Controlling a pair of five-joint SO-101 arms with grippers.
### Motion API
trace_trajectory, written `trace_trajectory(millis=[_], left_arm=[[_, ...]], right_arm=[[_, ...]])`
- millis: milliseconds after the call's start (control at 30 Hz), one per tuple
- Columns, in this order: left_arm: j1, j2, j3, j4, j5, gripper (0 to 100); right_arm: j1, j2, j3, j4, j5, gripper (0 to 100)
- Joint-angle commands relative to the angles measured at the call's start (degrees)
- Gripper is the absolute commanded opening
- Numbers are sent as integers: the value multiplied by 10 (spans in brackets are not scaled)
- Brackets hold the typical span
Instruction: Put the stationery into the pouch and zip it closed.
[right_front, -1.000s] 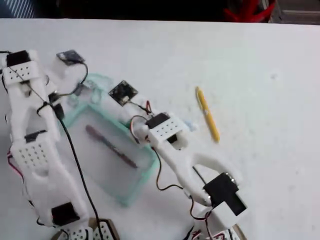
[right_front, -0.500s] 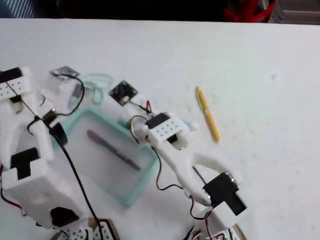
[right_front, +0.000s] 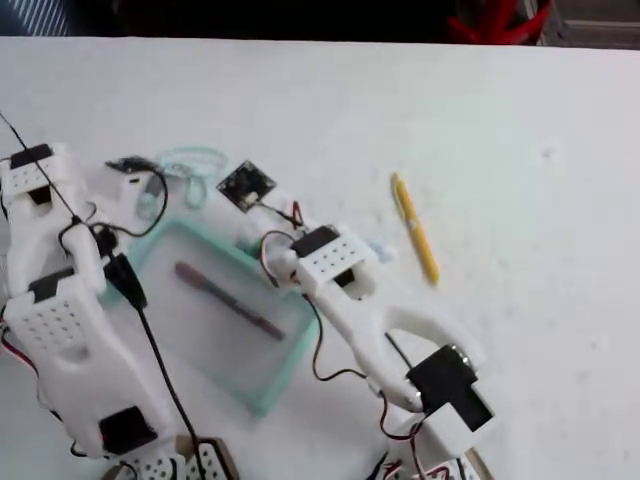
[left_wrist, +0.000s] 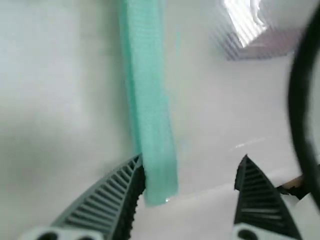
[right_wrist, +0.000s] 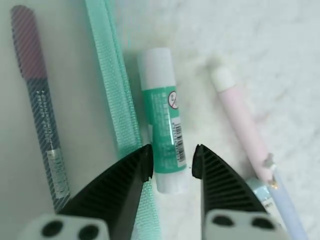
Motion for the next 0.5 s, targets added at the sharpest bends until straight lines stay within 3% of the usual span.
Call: trace_trajectory(millis=[0,233,467], left_arm=[[-2,44,-62,13,22,286],[33,88,-61,19,26,272],[56,37,-42,19,26,59]], right_arm=[[-2,-5,-2,-7,-3,134],[-2,-5,-2,-7,-3,134],[-1,-5,-2,-8,-3,134]])
